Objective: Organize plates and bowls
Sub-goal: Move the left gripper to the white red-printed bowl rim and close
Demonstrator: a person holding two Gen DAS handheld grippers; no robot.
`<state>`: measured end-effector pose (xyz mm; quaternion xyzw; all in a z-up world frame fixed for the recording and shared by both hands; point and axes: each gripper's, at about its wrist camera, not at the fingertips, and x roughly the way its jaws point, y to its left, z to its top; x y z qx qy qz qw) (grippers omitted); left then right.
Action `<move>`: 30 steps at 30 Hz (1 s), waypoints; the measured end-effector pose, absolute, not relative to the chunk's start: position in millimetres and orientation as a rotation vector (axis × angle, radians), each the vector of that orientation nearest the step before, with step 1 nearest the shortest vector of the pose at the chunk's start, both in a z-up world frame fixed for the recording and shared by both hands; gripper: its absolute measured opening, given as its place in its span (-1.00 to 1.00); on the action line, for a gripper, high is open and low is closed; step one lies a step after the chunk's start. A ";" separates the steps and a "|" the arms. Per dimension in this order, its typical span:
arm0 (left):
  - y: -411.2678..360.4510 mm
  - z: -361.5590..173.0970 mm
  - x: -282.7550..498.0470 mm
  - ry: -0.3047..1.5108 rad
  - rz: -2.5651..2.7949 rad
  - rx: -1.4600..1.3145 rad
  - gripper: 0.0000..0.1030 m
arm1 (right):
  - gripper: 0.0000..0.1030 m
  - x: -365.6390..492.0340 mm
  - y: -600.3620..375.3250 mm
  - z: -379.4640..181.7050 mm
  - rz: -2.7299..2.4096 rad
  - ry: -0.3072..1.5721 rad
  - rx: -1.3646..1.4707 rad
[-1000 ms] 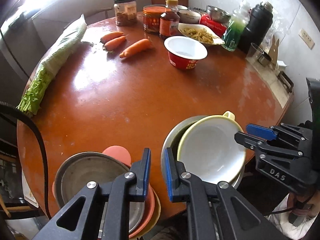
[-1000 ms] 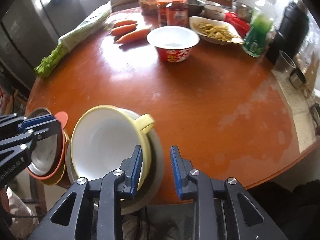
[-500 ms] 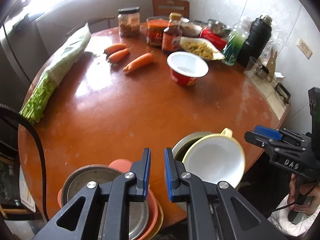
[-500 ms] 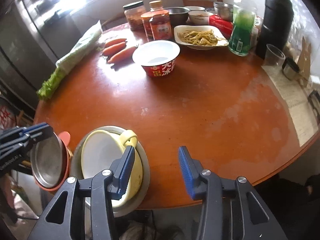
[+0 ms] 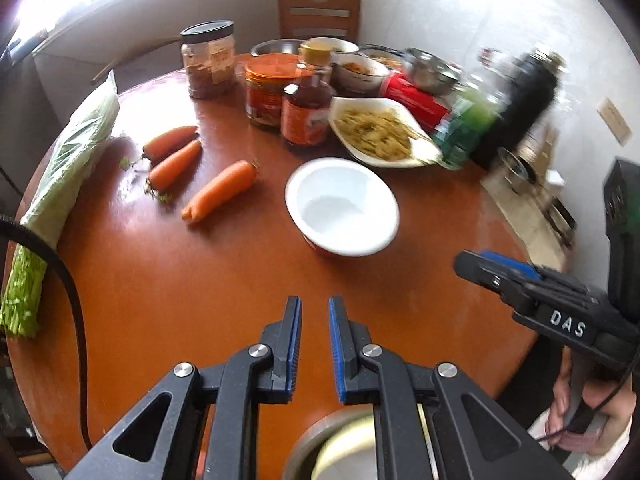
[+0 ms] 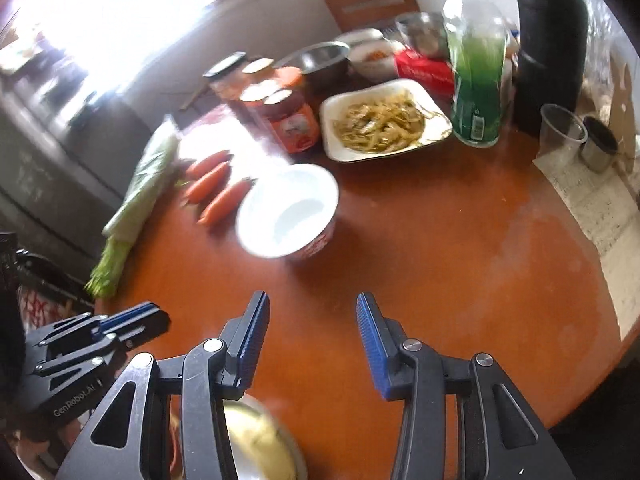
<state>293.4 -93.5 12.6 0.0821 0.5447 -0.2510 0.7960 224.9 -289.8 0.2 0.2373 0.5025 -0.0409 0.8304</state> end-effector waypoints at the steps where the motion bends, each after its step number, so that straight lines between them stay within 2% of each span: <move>1: -96.6 8.8 305.6 1.188 -0.537 0.155 -0.74 | -0.09 230.8 -294.2 -2.3 -0.100 1.068 0.506; 5: -104.7 -8.3 341.9 1.239 -0.540 0.051 -0.74 | -0.09 251.8 -307.2 -12.5 -0.101 1.077 0.547; 16: -131.7 -37.2 370.1 1.239 -0.499 0.157 -0.74 | -0.09 286.4 -302.8 -27.5 -0.085 1.103 0.516; 30: -152.7 -44.4 378.1 1.196 -0.437 0.294 -0.74 | -0.08 308.2 -293.2 -34.2 -0.084 1.131 0.461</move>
